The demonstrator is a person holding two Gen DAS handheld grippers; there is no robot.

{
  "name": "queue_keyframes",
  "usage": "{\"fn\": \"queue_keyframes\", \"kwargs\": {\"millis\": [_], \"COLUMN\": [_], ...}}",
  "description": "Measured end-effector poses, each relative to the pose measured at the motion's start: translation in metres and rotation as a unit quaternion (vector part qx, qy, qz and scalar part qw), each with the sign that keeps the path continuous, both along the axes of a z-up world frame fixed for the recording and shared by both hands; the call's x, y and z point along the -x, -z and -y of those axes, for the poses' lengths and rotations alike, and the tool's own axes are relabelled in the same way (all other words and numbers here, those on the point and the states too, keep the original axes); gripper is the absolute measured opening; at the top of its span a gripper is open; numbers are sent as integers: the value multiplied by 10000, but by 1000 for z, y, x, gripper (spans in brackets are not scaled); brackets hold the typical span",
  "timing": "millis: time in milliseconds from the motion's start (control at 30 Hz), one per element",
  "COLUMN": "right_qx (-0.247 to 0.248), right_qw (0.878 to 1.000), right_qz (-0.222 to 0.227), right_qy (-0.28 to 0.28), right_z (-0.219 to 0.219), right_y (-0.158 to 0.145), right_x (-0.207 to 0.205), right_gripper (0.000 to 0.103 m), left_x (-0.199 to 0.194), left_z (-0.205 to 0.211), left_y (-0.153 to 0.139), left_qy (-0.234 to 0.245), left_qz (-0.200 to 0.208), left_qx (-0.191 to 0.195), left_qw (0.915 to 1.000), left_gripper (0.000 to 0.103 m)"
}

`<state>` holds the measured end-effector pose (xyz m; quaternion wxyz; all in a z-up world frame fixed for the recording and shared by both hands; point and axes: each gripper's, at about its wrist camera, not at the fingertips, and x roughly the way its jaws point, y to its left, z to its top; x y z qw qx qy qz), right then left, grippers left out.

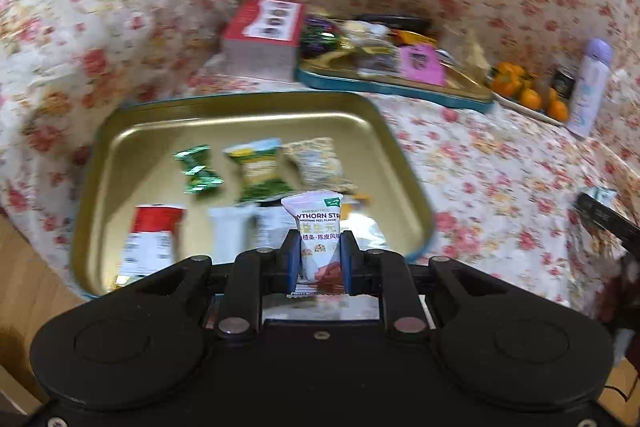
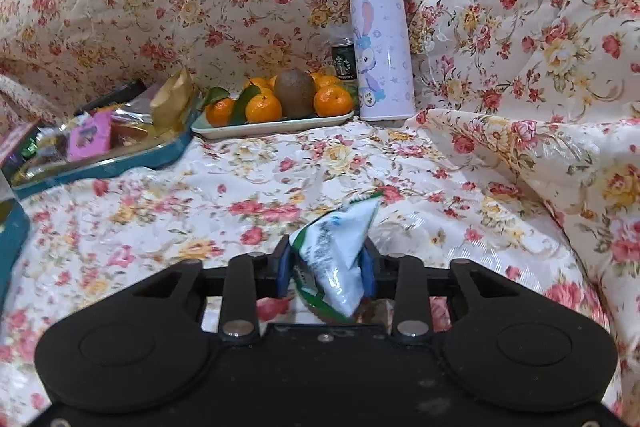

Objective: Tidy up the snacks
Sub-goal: 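Carry the Hawthorn packet and white-green bag over the gold tin tray with both tools, then open the left tool to drop the Hawthorn packet while the right tool releases the white-green bag into the tray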

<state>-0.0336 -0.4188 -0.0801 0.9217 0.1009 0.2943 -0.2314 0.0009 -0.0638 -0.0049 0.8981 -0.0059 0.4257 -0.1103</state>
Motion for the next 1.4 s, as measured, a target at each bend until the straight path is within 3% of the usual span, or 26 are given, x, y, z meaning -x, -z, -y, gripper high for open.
{"fn": "queue_keyframes", "kwargs": {"millis": [167, 333, 533, 800, 1400], "right_qx": [48, -249, -597, -645, -621], "right_qw": [9997, 9982, 9920, 9790, 9434], "right_qz": [217, 429, 700, 744, 456], "right_qy": [-86, -341, -869, -1785, -3224], "right_z": [-26, -56, -100, -165, -295], "right_y": [-16, -33, -56, -75, -64], "right_x": [9, 12, 11, -4, -53], "right_gripper": [33, 33, 33, 33, 33], "left_x": [-13, -24, -47, -69, -84], "left_z": [-27, -42, -59, -89, -111], "left_y": [1, 1, 2, 16, 27], "left_qy": [-189, -220, -305, -716, -1052], "left_qz": [15, 59, 83, -189, -245], "left_qx": [2, -15, 8, 332, 60], "left_qw": [9998, 9997, 9995, 9967, 9941], "left_gripper": [27, 27, 27, 27, 27]}}
